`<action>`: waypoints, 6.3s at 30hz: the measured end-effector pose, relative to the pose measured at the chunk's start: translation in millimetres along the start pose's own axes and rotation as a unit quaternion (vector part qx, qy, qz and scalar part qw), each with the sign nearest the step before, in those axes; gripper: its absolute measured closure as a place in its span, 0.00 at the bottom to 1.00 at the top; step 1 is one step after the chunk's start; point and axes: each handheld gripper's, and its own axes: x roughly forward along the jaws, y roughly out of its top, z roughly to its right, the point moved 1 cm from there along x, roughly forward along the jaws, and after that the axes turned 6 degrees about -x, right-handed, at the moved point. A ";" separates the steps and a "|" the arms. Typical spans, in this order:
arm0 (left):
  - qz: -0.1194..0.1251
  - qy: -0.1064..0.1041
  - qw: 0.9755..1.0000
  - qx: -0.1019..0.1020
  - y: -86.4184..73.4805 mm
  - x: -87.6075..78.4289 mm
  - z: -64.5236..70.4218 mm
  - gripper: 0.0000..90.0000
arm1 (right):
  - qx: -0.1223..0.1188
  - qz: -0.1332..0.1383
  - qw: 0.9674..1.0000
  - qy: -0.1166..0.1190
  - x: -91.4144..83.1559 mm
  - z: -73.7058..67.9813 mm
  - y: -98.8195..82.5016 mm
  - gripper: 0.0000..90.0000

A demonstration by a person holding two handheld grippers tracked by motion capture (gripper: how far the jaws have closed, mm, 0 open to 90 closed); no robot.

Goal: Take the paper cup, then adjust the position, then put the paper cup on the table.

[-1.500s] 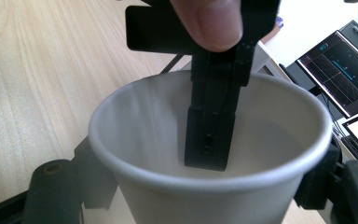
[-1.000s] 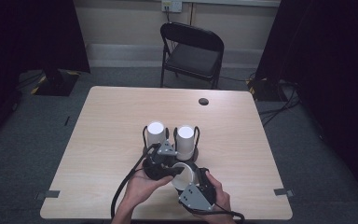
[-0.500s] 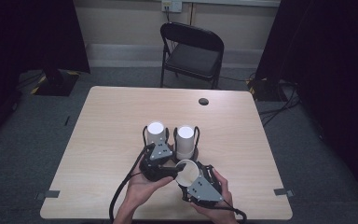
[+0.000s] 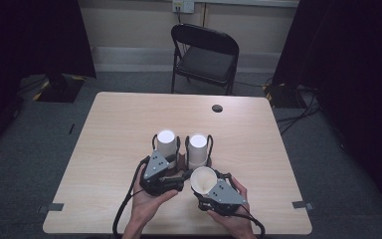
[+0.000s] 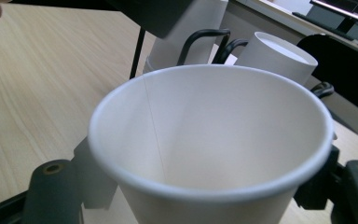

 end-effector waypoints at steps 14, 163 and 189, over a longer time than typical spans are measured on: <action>0.032 0.021 0.999 -0.024 -32.3 -15.5 -16.4 0.17 | 0.120 0.021 0.993 -0.004 -0.5 37.4 -18.9 0.27; 0.106 0.232 0.965 -0.055 -105.3 -30.1 -40.9 0.18 | 0.277 -0.074 0.948 -0.141 43.5 145.3 -89.6 0.15; 0.107 0.247 0.962 -0.051 -105.3 -29.6 -39.3 0.18 | 0.238 -0.038 0.957 -0.162 7.2 68.6 -58.2 0.15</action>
